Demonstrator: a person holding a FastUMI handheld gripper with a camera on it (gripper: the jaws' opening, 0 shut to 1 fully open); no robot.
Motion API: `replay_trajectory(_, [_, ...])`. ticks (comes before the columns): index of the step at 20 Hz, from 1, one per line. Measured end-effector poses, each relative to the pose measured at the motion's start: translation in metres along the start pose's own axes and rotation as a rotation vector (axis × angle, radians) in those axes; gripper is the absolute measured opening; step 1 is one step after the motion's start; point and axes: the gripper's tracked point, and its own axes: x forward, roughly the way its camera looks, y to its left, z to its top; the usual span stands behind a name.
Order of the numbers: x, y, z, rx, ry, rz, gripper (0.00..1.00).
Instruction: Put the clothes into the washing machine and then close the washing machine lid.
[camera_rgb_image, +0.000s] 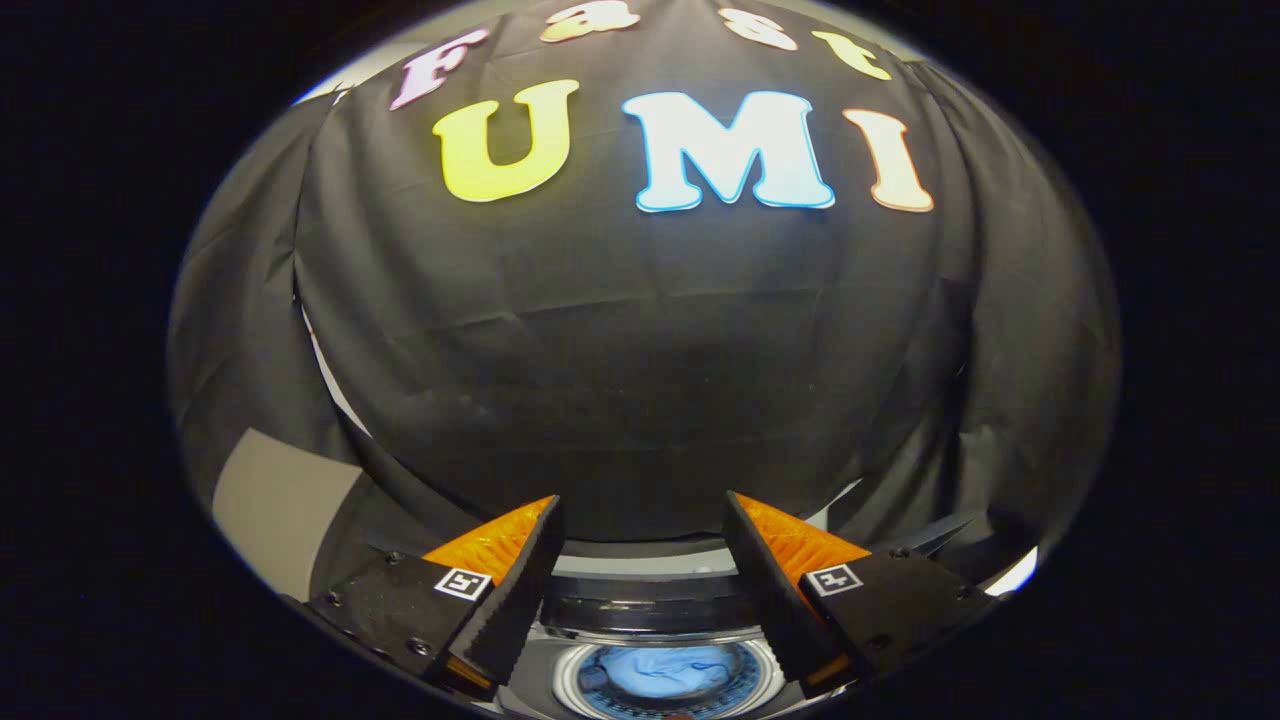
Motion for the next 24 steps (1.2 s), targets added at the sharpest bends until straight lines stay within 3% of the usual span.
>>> replay_trajectory(24, [-0.033, -0.002, -0.021, 0.002, -0.15, 0.013, 0.99])
